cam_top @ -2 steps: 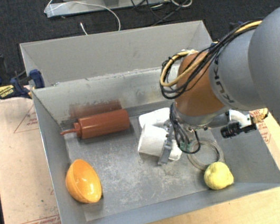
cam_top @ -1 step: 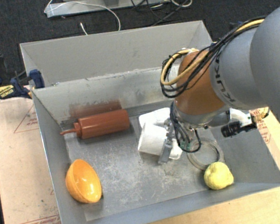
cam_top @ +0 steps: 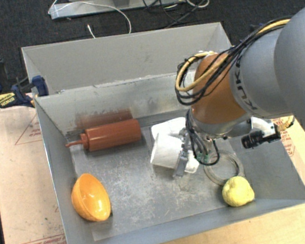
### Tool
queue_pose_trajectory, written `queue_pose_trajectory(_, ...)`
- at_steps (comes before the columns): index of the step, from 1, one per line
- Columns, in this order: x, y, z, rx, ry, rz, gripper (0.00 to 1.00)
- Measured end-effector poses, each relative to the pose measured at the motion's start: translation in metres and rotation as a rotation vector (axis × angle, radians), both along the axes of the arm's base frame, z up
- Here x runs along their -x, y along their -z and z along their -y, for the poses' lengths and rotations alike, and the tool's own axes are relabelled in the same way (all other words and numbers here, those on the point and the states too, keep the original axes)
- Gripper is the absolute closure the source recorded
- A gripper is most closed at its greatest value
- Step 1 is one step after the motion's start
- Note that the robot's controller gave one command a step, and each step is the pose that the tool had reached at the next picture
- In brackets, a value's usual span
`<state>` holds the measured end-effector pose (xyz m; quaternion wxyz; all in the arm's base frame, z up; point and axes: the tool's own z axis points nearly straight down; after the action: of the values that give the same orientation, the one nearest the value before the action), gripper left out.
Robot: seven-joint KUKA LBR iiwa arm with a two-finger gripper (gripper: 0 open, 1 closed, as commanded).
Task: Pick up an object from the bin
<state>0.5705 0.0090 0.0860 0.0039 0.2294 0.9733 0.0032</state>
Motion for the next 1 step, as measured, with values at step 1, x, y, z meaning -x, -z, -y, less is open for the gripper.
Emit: queue_pose_trajectory(1, 0.0012, -0.0188, -0.0001, 0.0, -0.001, -0.004, 1.0)
